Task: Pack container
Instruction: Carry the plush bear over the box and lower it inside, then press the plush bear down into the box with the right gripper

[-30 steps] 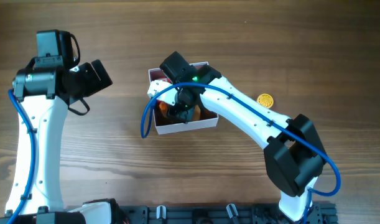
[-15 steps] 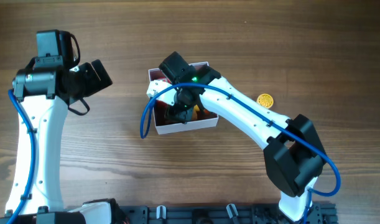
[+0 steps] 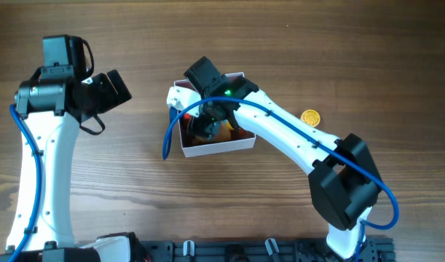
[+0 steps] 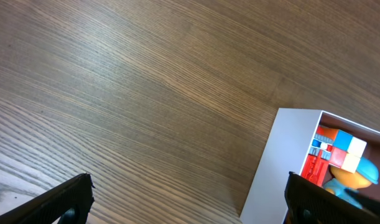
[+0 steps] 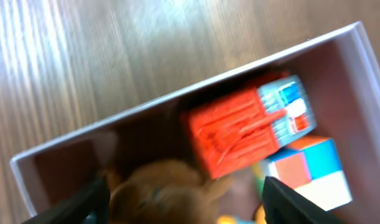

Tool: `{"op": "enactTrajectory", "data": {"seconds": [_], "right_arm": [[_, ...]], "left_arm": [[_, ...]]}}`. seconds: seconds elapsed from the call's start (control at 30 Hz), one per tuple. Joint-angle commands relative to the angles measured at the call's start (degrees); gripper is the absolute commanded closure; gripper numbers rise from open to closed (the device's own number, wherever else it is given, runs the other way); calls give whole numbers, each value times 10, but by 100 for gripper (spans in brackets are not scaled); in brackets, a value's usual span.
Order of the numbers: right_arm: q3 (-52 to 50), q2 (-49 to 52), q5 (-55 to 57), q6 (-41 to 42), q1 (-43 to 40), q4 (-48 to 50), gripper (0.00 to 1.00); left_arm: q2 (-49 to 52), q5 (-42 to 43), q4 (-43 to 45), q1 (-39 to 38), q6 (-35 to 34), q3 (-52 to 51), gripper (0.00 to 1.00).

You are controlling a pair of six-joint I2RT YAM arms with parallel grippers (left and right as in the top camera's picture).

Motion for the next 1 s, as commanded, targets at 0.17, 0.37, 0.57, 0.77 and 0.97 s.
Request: {"op": "enactTrajectory", "data": {"seconds": [0.17, 0.37, 0.57, 0.77, 0.97], "right_arm": [[101, -86, 157, 168, -2, -12, 23], [94, -120, 169, 374, -41, -181, 88], [34, -100, 147, 399, -41, -183, 96], [-2, -73, 59, 368, -41, -155, 96], [-3, -67, -6, 318, -41, -158, 95]], "left_arm": [[4, 9, 0, 3, 8, -4, 0], [4, 9, 0, 3, 8, -4, 0], [4, 9, 0, 3, 8, -4, 0], [4, 9, 0, 3, 8, -4, 0], [4, 9, 0, 3, 8, -4, 0]]}}
